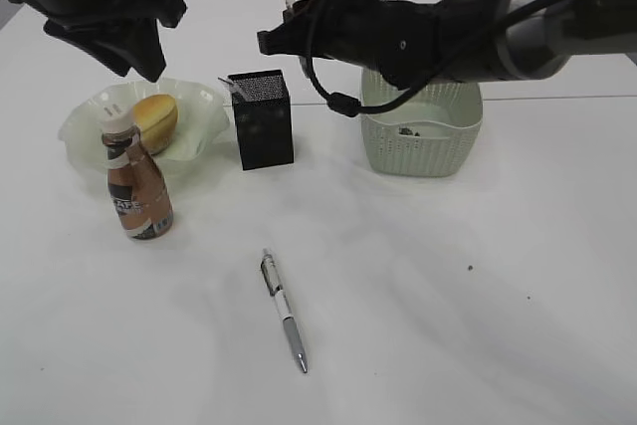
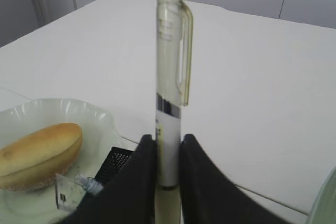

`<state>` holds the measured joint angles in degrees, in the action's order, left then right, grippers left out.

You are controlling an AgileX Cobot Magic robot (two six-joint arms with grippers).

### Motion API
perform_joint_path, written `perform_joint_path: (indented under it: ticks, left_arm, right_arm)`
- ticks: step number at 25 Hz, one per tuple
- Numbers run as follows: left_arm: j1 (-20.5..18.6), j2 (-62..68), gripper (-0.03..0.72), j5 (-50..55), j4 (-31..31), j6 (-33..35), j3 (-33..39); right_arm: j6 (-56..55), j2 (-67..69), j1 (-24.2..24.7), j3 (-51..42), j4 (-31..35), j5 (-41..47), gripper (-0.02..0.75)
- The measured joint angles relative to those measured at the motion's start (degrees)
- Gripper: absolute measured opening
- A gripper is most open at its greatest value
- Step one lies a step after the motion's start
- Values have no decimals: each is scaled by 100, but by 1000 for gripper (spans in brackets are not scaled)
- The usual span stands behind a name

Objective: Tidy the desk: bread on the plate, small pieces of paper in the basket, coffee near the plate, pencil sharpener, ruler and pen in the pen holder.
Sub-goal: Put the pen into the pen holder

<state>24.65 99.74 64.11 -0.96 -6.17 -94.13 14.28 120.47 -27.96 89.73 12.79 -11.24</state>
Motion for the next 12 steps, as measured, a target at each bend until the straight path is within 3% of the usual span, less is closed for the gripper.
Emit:
perform_joint_path:
  ticks: [4,12]
  left_arm:
    - [0,0,237,-85,0,0,0]
    - [0,188,237,-109,0,0,0]
  right_arm:
    - [-295,87,0,48,-206,-225,90]
    - [-1149,395,-133,60,-1409,-1153,89]
